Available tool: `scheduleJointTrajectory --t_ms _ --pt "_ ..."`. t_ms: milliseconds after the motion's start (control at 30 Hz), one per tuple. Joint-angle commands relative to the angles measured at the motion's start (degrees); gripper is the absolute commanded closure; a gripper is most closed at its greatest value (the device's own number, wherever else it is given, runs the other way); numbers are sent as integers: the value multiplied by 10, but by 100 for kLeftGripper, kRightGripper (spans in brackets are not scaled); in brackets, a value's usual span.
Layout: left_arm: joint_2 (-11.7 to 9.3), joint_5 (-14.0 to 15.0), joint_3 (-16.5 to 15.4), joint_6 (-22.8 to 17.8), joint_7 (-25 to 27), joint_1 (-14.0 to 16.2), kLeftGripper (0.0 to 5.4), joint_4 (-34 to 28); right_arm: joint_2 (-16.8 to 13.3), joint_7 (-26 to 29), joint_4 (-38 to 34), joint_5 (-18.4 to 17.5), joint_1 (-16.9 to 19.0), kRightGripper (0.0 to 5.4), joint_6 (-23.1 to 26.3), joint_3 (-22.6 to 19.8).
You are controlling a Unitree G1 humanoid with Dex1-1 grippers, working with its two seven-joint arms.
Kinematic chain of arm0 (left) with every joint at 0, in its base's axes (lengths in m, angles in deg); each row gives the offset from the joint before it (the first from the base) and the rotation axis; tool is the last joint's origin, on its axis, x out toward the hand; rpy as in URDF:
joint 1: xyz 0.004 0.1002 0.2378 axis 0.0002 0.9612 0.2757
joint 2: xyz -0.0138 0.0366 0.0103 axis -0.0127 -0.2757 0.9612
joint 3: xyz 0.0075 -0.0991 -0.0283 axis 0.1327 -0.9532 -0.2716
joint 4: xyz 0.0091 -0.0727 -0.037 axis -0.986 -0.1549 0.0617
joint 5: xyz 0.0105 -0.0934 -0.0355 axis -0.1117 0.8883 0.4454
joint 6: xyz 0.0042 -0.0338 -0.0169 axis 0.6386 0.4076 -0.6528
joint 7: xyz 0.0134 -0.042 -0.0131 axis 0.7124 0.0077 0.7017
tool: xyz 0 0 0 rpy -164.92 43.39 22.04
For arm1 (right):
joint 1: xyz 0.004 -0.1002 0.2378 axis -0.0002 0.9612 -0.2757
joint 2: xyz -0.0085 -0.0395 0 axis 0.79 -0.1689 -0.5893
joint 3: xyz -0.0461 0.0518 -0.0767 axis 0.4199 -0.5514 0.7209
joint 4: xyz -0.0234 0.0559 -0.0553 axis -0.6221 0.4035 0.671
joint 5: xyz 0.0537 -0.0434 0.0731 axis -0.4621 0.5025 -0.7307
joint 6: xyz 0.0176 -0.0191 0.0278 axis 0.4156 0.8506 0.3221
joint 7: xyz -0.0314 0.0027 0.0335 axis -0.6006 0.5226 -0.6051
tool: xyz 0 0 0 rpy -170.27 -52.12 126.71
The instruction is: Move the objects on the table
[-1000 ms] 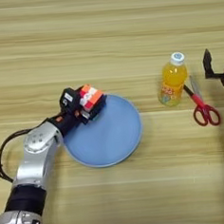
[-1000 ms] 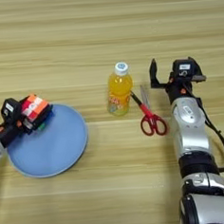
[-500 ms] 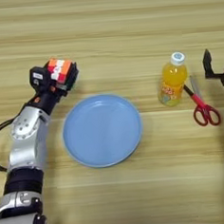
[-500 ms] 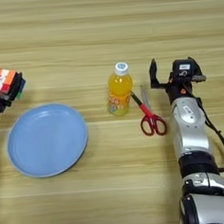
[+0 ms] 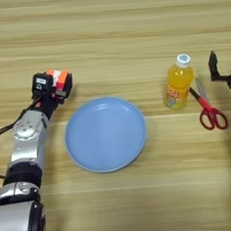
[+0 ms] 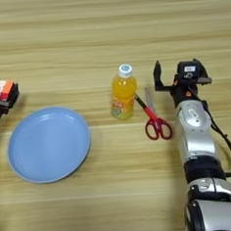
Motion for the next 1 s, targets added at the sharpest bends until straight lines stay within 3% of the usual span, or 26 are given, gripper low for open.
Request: scheduleJointTrajectory --t_ms 33,700,1000 --pt "-4 -8 7 5 1 -8 163 7 2 2 -3 -3 -10 0 9 4" --pt "10 11 -9 14 -5 -2 2 -10 -2 12 -37 -1 11 0 15 9" --pt "9 35 -44 53 -29 -12 2 -15 -5 19 -55 5 24 0 27 17"
